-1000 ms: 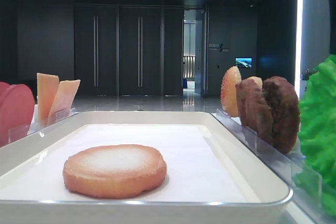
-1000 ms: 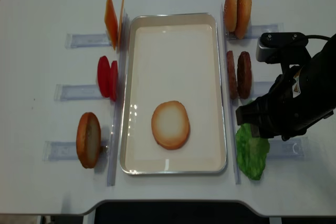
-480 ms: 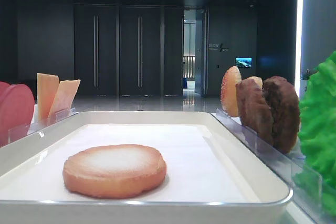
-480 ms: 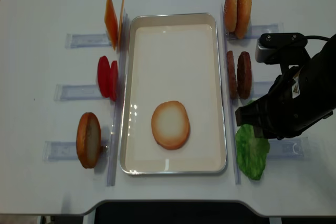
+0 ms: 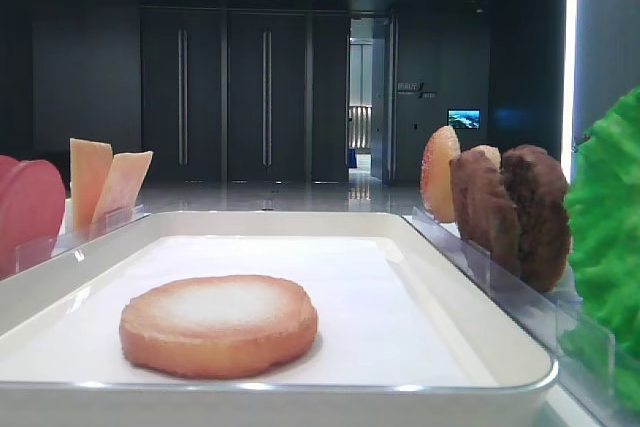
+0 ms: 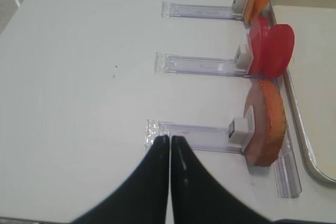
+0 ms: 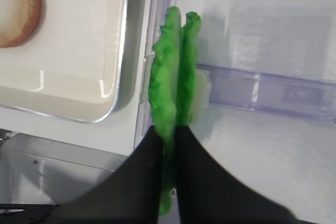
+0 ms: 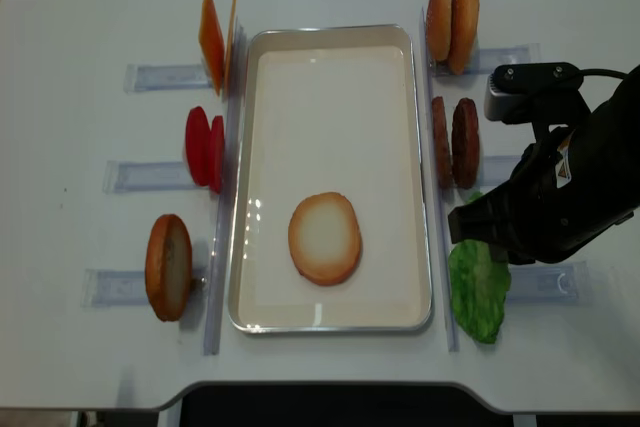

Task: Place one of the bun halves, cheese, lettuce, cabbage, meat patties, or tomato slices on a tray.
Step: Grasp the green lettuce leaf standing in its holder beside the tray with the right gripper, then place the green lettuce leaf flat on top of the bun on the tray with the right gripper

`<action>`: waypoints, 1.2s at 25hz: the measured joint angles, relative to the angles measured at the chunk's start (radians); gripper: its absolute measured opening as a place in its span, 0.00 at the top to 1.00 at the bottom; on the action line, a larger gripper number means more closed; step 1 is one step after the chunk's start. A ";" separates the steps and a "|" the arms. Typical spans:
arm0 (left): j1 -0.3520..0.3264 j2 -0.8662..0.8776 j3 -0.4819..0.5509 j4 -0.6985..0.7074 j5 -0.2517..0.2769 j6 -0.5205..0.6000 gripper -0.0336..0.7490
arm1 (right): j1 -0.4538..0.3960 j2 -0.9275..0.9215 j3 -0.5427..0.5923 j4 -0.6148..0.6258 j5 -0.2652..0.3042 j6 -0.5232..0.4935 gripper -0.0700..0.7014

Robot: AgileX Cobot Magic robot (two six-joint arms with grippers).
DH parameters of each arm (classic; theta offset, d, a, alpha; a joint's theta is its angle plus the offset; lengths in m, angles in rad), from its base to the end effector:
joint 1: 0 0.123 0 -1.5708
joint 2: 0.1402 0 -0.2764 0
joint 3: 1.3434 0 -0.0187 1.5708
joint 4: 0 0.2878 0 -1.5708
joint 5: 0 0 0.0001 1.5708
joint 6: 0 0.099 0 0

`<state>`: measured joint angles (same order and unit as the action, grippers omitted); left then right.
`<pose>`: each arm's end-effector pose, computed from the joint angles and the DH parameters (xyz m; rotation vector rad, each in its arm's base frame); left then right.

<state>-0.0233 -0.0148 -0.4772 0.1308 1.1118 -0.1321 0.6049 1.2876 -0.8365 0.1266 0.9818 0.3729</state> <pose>0.0415 0.0106 0.2810 -0.1235 2.0930 0.0644 0.2067 0.1555 0.2157 -0.2582 2.9694 0.3072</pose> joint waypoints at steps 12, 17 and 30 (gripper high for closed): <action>0.000 0.000 0.000 0.000 0.000 0.000 0.96 | 0.000 -0.002 0.000 0.000 -0.007 -0.019 0.89; 0.000 0.000 0.000 0.000 0.000 0.000 0.96 | 0.000 -0.043 -0.001 -0.001 -0.009 -0.022 0.89; 0.000 0.000 0.000 0.000 0.000 0.000 0.96 | 0.000 -0.153 -0.066 0.051 0.039 -0.064 0.89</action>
<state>-0.0233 -0.0148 -0.4772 0.1308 1.1118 -0.1321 0.6049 1.1351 -0.9025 0.1778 1.0209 0.3085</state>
